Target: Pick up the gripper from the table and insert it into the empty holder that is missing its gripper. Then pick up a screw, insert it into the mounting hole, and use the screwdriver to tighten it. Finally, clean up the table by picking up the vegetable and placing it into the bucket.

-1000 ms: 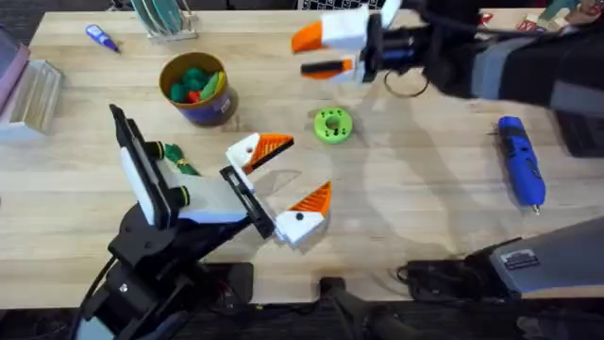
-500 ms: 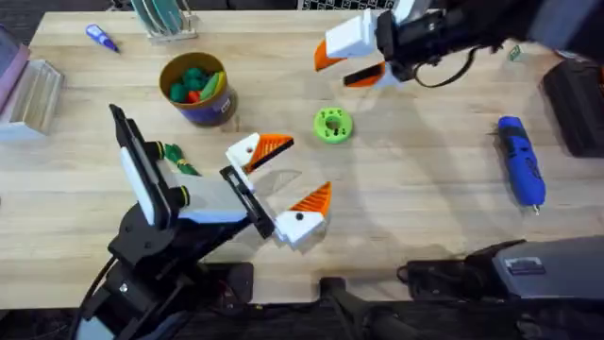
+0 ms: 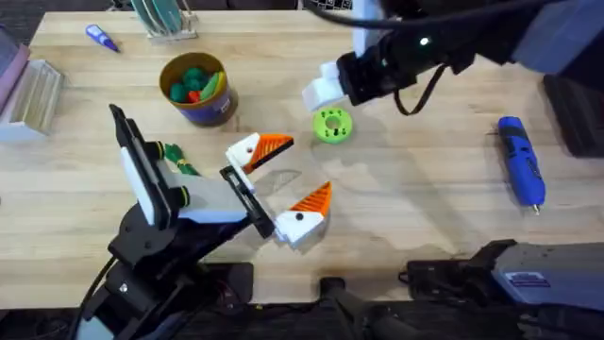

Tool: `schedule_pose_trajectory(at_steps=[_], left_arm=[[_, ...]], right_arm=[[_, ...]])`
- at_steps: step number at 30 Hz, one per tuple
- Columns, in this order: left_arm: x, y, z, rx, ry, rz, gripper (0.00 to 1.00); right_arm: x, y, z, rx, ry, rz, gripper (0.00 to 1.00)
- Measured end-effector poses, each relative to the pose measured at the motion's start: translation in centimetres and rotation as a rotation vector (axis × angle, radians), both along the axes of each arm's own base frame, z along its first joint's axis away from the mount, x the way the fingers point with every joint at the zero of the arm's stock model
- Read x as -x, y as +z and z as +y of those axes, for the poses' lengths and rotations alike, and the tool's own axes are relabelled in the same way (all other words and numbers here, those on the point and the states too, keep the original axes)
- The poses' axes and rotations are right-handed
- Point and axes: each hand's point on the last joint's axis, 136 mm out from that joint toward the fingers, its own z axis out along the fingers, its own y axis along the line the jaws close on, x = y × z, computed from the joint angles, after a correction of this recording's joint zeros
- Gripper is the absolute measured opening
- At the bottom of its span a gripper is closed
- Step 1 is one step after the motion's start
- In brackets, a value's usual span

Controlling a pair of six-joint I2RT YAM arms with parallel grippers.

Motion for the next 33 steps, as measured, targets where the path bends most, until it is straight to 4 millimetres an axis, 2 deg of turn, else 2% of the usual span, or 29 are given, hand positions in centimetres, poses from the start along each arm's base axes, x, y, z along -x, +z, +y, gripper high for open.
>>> schedule_pose_trajectory(at_steps=[4,7,10,13,17,19,28,33], left_arm=[[0.0,0.0,0.0,0.0,0.0,0.0,0.986],[0.0,0.0,0.0,0.0,0.0,0.0,0.986],[0.0,0.0,0.0,0.0,0.0,0.0,0.985],[0.0,0.0,0.0,0.0,0.0,0.0,0.985],[0.0,0.0,0.0,0.0,0.0,0.0,0.985],[0.0,0.0,0.0,0.0,0.0,0.0,0.985],[0.0,0.0,0.0,0.0,0.0,0.0,0.985],[0.0,0.0,0.0,0.0,0.0,0.0,0.986]], right_arm=[[0.8,-1.1,-0.3,0.052,0.004,0.038,0.922],[1.1,-2.7,-0.7,0.091,-0.017,0.092,0.898],[1.2,-4.6,-0.9,0.127,-0.036,0.146,0.807],[1.2,-6.2,-0.9,0.153,-0.048,0.186,0.757],[1.4,-7.9,-0.5,0.178,-0.052,0.228,0.547],[1.5,-8.4,-0.4,0.185,-0.052,0.238,0.513],[0.4,-9.3,0.2,0.18,-0.056,0.216,0.495],[0.1,-9.8,0.4,0.179,-0.057,0.215,0.438]])
